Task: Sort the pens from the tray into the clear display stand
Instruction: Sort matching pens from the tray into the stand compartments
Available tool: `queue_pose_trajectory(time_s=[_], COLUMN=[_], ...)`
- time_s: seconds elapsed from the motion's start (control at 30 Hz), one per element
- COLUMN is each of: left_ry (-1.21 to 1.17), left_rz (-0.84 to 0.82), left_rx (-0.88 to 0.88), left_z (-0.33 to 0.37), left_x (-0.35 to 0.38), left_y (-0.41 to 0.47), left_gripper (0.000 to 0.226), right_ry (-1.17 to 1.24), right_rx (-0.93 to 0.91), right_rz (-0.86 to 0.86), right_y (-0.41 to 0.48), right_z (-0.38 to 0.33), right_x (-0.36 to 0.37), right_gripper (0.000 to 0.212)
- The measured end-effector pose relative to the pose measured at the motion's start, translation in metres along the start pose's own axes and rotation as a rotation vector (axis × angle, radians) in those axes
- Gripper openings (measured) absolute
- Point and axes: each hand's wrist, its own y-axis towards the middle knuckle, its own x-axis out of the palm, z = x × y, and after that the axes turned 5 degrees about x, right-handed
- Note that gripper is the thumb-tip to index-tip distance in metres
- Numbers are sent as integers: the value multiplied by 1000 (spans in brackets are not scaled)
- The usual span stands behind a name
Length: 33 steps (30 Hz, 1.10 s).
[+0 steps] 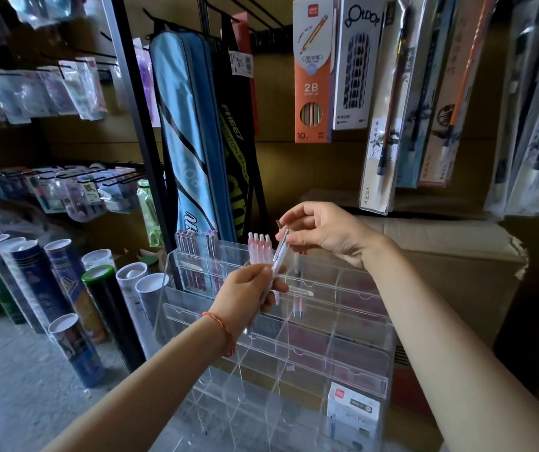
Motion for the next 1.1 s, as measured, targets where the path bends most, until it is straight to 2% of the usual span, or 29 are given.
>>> queue_pose_trajectory(time_s=[0.23, 0.4, 0.57, 0.73, 0.83, 0.97, 1.03, 1.1], left_ry=[-131, -198, -199, -197, -105, 44, 158, 309], left_rz=[107, 154, 144, 119, 206, 451, 459, 378], left_rx=[-16, -26, -42, -34, -11, 108, 168, 229], left_z=[1, -2, -11, -22, -30, -37, -38, -37], left_x=[-3, -16, -33, -46, -59, -81, -87, -89], left_y=[2, -1, -5, -4, 4, 30, 41, 51], left_gripper=[22, 16, 16, 16, 22, 23, 28, 40], right_ry=[100, 3, -48, -94, -67, 5, -33, -146], right_rx=[-10, 30, 26, 66, 11, -227, -353, -412], right_rz=[-29, -109, -55, -57, 91, 480, 615, 679], right_y=[6, 8, 14, 23, 32, 51, 60, 68], right_z=[-3, -14, -9, -7, -13, -26, -30, -29], right_x=[10, 27, 50, 58, 65, 61, 58, 59], right_gripper=[21, 27, 34, 29, 21, 16, 15, 14])
